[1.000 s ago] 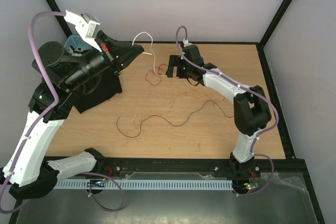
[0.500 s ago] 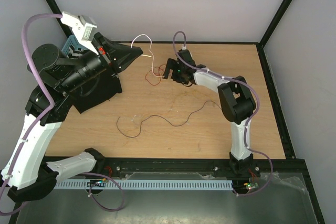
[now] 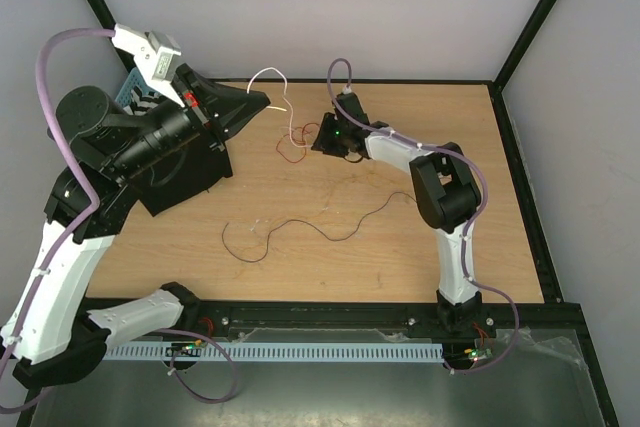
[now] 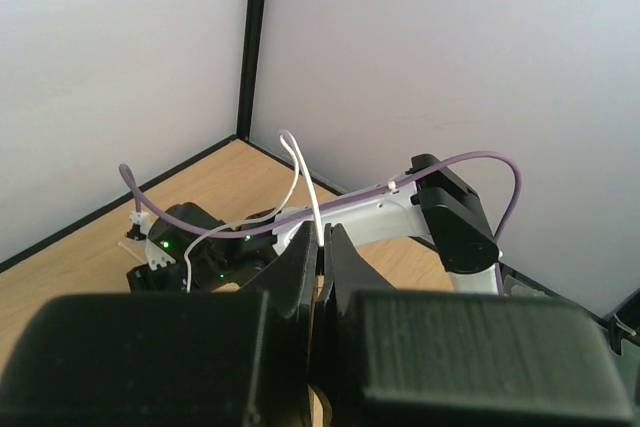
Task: Zip-tie the wires
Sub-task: Straighten the cable at the center of the board.
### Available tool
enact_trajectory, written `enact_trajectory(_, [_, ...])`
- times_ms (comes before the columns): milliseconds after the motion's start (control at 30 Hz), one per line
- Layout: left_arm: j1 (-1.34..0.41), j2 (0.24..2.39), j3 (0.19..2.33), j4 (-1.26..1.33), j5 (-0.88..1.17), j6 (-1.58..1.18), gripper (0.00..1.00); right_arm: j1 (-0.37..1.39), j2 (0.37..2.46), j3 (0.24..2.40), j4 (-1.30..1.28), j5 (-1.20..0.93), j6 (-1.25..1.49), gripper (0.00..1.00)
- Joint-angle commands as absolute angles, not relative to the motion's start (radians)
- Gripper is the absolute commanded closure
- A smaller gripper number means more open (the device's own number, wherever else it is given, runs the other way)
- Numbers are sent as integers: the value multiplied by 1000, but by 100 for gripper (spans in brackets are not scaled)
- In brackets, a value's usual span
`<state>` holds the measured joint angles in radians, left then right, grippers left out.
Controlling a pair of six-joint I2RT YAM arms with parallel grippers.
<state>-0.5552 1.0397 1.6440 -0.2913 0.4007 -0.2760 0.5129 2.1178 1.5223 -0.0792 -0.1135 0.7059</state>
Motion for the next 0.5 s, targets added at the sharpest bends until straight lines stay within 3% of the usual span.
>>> enact_trajectory(0, [-549, 1017, 1663, -287, 403, -270, 100, 519, 2126, 1582, -59, -116, 680, 51])
enact_trajectory(467, [-548, 1005, 1666, -307, 388, -258, 100, 516, 2222, 1851, -208, 69, 543, 26])
